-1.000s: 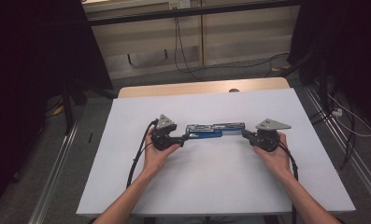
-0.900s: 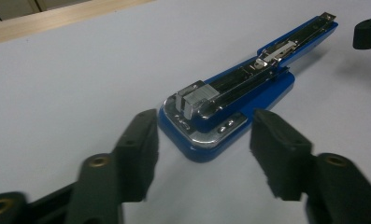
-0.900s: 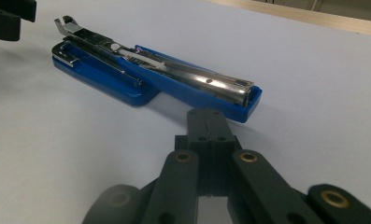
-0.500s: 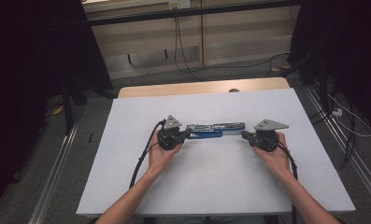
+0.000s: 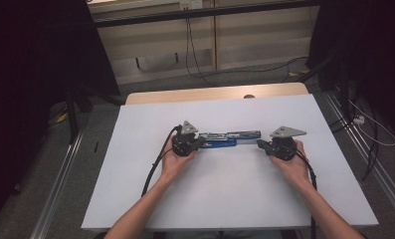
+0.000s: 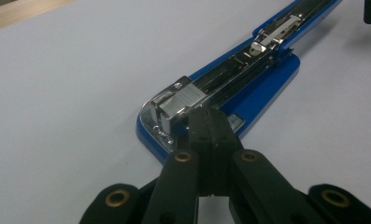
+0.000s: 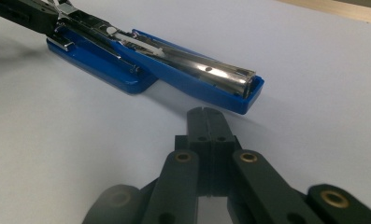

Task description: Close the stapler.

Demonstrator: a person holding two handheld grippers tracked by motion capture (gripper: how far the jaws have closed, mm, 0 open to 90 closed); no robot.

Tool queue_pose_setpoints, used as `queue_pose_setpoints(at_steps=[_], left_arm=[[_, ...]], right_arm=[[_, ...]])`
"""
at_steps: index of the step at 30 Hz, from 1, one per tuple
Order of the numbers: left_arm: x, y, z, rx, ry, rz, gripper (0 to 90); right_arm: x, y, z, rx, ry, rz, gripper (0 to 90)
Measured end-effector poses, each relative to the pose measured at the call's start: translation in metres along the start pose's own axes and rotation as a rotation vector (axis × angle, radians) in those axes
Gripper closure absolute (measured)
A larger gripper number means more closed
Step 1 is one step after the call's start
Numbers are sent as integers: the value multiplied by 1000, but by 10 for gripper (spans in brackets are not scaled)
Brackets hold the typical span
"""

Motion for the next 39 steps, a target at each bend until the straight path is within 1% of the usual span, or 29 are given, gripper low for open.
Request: queue_pose_setpoints(at_steps=[1, 4, 5, 6, 7, 8, 9, 10, 11, 12, 13, 14, 16, 17, 18, 21, 22, 23, 26, 29, 31, 32, 34, 36, 39], left_arm=[[0, -1, 0, -1, 0, 6, 900], [0, -1, 0, -5, 3, -2, 900], [-1, -1, 0, 3, 5, -11, 900], [-2, 0, 0, 30, 13, -21, 900], [-3, 0, 0, 15, 18, -10, 900], [-4, 2, 0, 24, 20, -15, 900], [-4, 2, 0, 6, 19, -9, 900], [-5, 3, 0, 18, 23, -16, 900], [-4, 3, 0, 14, 21, -20, 900], [-4, 2, 0, -7, 22, -19, 900], [-4, 2, -1, -1, 21, -28, 900], [-2, 1, -1, -15, 9, -25, 900], [-3, 1, 0, -8, 9, -26, 900], [-3, 1, 0, -13, 10, -24, 900], [-2, 1, 0, -33, 6, -17, 900], [-3, 3, 0, -21, 11, -17, 900], [-3, 2, 0, -28, 11, -12, 900], [-3, 2, 0, -27, 8, -17, 900], [-3, 3, 0, -16, 17, -11, 900], [-3, 5, 0, -41, 15, -3, 900], [-3, 4, 0, -31, 18, -12, 900], [-4, 4, 0, -25, 20, -15, 900], [-4, 4, 0, -19, 22, -18, 900], [-4, 4, 0, -10, 25, -21, 900], [-4, 4, -1, -9, 27, -19, 900]], right_arm=[[0, 0, 0, 0, -2, -1, 900], [-2, 2, 0, -8, -13, 2, 900], [-3, 3, 1, -10, -14, 0, 900], [-4, 3, 1, -11, -20, 1, 900], [-5, 3, 2, -10, -23, 1, 900], [-5, 3, 2, -11, -28, 2, 900], [-5, 2, 2, -14, -40, 6, 900], [-5, 3, 1, -10, -49, 3, 900], [-5, 3, 1, -11, -55, 5, 900], [-5, 3, 1, -13, -63, 5, 900], [-5, 4, 1, -15, -67, 2, 900], [-6, 5, 1, -16, -68, -3, 900], [-7, 7, 1, -7, -82, -12, 900], [-8, 8, 2, -12, -86, -14, 900], [-9, 9, 2, -16, -91, -15, 900], [-13, 10, 3, -20, -110, -17, 900], [-14, 10, 4, -26, -118, -14, 900], [-15, 9, 4, -25, -122, -18, 900], [-18, 8, 6, -24, -130, -19, 900], [-21, 6, 7, -13, -140, -16, 900], [-21, 5, 8, -5, -130, -12, 900], [-22, 5, 8, -9, -128, -13, 900], [-24, 6, 8, -10, -131, -8, 900], [-24, 5, 9, -2, -134, -14, 900], [-24, 5, 9, 1, -136, -18, 900]])
Point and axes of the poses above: each handheld gripper's, and its own axes: x roughly backward along the jaws, z roughly out of its top, y roughly to its right, the point moved 2 cm from there along -x, roughly forward along the jaws
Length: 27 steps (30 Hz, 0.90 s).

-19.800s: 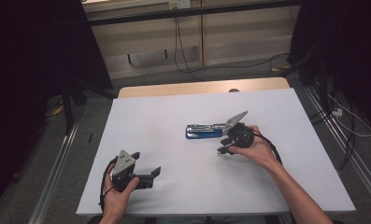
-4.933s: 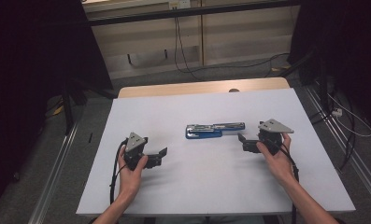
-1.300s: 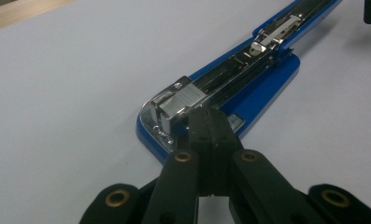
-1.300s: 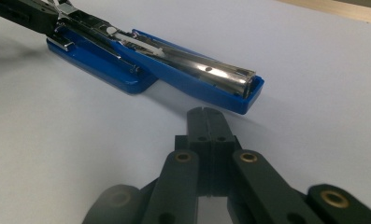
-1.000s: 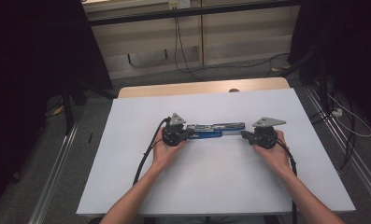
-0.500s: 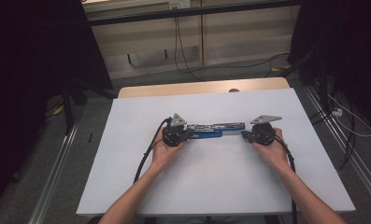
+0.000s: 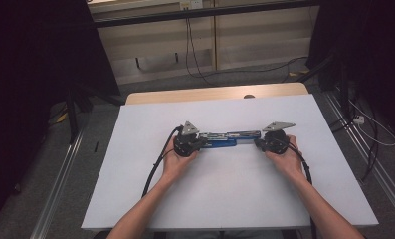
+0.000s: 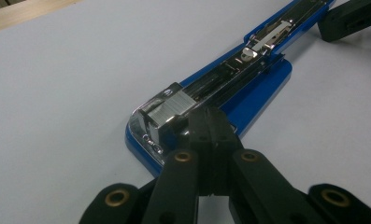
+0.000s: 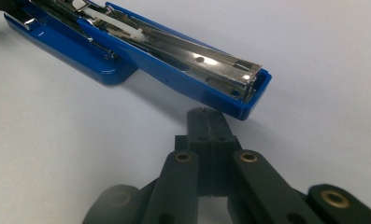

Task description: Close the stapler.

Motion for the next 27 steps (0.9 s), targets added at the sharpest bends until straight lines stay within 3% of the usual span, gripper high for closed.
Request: queue_pose_setpoints(at_steps=[18, 27], left_arm=[[0, 1, 0, 2, -3, -1, 900], [0, 0, 0, 3, -4, -3, 900]], right_arm=[[-3, -1, 3, 9, 4, 1, 900], [-3, 0, 3, -11, 21, 2, 900]])
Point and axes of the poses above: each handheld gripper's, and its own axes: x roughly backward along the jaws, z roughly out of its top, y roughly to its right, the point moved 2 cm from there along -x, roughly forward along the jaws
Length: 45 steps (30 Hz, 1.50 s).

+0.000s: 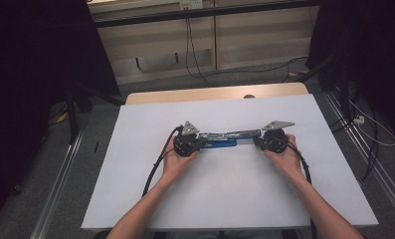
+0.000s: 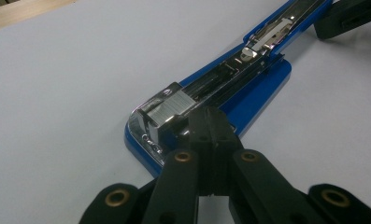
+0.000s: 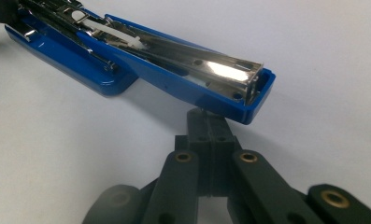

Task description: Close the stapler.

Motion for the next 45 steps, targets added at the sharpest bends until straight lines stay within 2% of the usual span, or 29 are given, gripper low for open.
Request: queue_pose_setpoints(at_steps=[6, 10, 14, 26, 32, 39, 45], left_arm=[[0, 0, 0, -5, 1, 5, 900], [0, 1, 0, -18, -7, 22, 900], [0, 1, 0, -10, -2, 10, 900], [0, 1, 0, -14, -4, 11, 900], [0, 1, 0, -13, -3, 10, 900], [0, 1, 0, -11, -2, 12, 900], [0, 1, 0, 2, 1, 11, 900]], right_arm=[[1, -1, 1, -2, 15, -3, 900], [0, -1, 1, -1, 19, -2, 900], [1, -1, 2, 0, 32, -3, 900], [-1, -5, 4, -1, 56, 5, 900], [0, -5, 7, -11, 87, 4, 900], [3, -5, 11, -19, 148, 1, 900], [6, -4, 12, -26, 166, 1, 900]])
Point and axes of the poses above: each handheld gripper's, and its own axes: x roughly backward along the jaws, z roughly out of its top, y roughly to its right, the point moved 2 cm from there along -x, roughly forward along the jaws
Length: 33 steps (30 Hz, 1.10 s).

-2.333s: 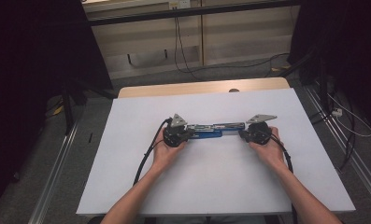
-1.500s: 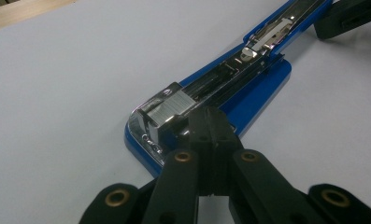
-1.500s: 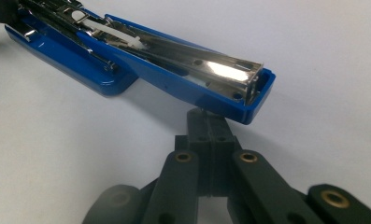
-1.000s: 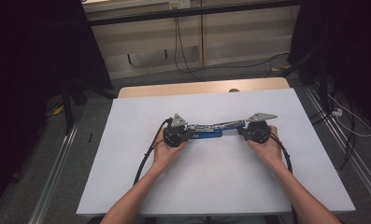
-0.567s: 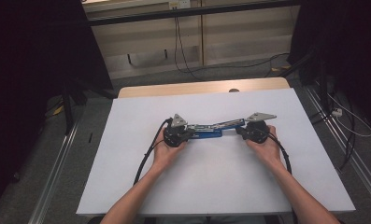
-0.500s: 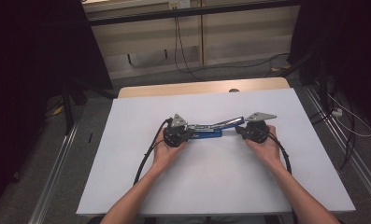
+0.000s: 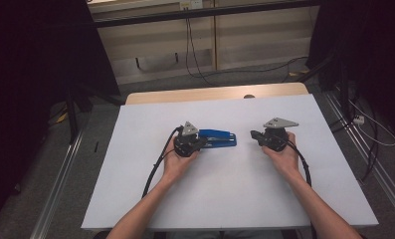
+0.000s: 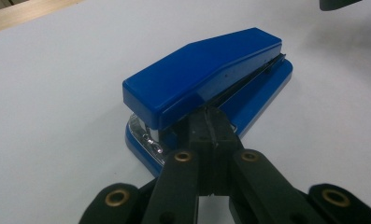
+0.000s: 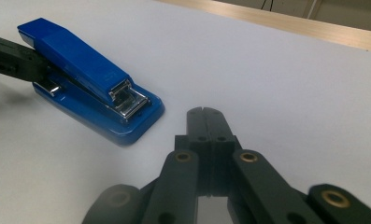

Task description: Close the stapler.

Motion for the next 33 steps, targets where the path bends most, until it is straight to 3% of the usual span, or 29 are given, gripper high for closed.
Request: queue_pose_setpoints(at_steps=[7, 10, 13, 20, 21, 23, 28, 30, 33], left_arm=[[1, -1, 0, 10, -6, 5, 900], [3, 0, -2, 49, 3, -6, 881], [7, 1, -3, 31, -5, 0, 879], [13, 3, 0, 44, 9, -25, 870], [13, 5, 0, 66, 16, -38, 863], [15, 7, 2, 52, 14, -43, 854], [19, 8, 3, 54, 33, -50, 728], [21, 8, 3, 47, 36, -40, 690], [22, 8, 2, 70, 47, -14, 560]], right_arm=[[3, 0, 4, -17, 38, 3, 900], [4, 0, 3, -17, 40, 3, 900], [4, 0, 2, -16, 40, 4, 900], [7, 0, 3, -23, 56, 16, 898], [7, 0, 3, -26, 57, 20, 888], [7, 0, 3, -27, 59, 23, 874], [8, -4, 4, -26, 56, 27, 749], [8, -7, 4, -30, 55, 35, 662], [10, -10, 5, -16, 53, 39, 579]])
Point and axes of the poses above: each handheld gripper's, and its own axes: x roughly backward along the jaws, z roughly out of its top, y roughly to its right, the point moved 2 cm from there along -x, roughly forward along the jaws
